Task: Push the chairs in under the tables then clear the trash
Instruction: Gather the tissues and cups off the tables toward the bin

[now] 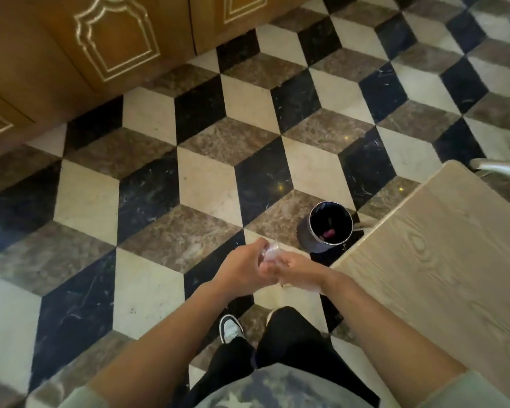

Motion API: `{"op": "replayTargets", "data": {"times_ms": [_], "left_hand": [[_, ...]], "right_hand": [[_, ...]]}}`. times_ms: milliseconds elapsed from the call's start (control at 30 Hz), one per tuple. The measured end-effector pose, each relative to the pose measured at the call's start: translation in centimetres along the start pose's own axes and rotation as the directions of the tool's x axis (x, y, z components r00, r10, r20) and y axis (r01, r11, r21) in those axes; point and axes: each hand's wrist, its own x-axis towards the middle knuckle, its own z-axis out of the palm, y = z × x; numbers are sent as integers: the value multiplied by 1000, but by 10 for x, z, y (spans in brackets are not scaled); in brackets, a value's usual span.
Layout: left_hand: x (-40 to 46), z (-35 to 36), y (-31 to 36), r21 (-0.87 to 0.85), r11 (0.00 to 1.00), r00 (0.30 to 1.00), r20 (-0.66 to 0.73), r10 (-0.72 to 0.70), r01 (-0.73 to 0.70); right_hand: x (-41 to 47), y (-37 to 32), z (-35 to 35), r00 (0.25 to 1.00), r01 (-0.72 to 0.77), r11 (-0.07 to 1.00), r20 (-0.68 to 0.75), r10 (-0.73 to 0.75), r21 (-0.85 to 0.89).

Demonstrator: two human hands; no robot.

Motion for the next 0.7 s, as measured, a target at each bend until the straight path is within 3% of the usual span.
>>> {"op": "replayTargets", "data": {"times_ms": [167,367,433,567,700], "left_hand": [[55,-36,-15,167,983,995,-51,83,-73],[146,-73,-22,295,948,990,104,95,-122],[192,-91,-16,319,941,982,181,59,-116],[270,-117,20,369,919,961,272,38,-141],[326,-103,63,455,869,934,357,21,-194]], "right_hand": [[48,-30,-33,1000,15,994,7,-14,-112],[111,-38,-90,999,37,999,-11,-38,-37],[132,-44,-121,995,52,997,-90,-46,56],[138,-56,-179,938,218,950,-318,-140,224],[120,-47,-221,823,225,938,-566,-39,263]]}}
